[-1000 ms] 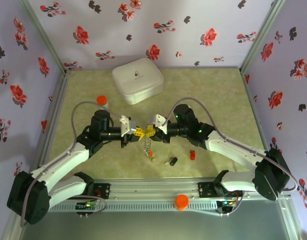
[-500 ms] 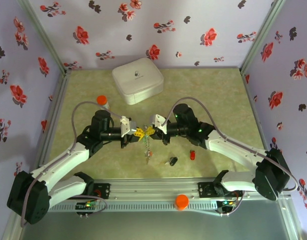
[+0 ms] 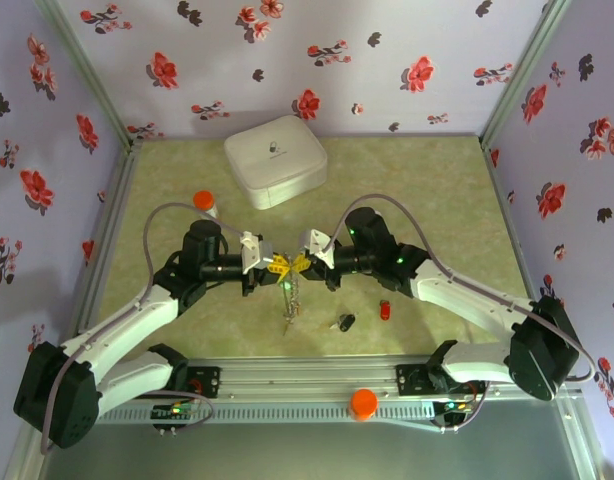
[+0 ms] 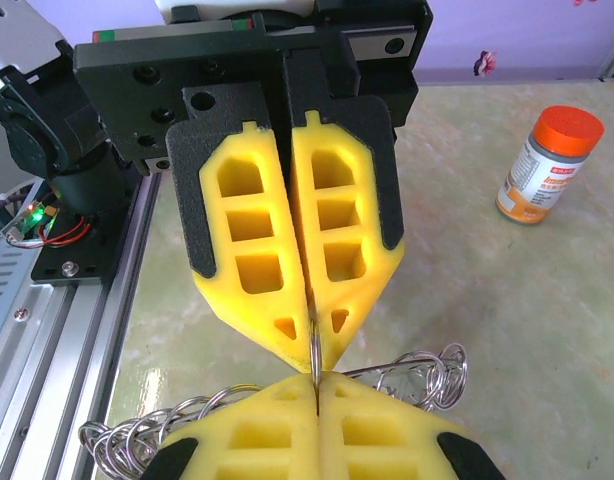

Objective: Put the keys on the keyring

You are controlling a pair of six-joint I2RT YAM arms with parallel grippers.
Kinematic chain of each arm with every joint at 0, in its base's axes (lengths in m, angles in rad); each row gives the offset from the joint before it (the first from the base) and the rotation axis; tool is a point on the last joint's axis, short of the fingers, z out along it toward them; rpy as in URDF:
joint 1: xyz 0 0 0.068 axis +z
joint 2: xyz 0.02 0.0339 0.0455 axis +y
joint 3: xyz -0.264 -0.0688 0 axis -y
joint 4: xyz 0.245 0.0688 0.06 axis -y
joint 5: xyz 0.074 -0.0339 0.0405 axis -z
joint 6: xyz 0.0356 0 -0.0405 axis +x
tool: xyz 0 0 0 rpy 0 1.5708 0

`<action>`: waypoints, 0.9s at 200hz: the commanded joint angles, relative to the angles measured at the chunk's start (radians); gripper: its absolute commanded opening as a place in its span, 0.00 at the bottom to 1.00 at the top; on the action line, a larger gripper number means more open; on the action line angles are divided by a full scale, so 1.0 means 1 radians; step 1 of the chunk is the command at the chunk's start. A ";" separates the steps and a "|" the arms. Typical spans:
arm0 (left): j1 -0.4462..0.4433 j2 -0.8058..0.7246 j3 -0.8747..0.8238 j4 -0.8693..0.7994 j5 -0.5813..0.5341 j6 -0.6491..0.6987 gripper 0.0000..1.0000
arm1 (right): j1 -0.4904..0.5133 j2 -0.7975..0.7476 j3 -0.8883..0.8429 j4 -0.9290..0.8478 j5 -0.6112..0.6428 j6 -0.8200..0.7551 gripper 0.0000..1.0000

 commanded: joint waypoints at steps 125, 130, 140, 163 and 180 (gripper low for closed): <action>-0.007 -0.099 0.134 -0.298 -0.483 -0.364 0.00 | 0.004 -0.097 -0.037 -0.014 0.210 0.156 0.38; -0.008 -0.102 0.152 -0.345 -0.522 -0.406 0.00 | 0.006 -0.104 -0.052 0.017 0.217 0.186 0.37; -0.007 -0.098 0.200 -0.439 -0.612 -0.479 0.00 | 0.016 -0.112 -0.070 0.063 0.204 0.224 0.36; -0.008 -0.054 0.321 -0.642 -0.763 -0.649 0.00 | 0.109 -0.079 -0.093 0.188 0.197 0.254 0.33; -0.009 -0.006 0.403 -0.739 -0.764 -0.741 0.00 | 0.185 -0.017 -0.079 0.277 0.215 0.259 0.31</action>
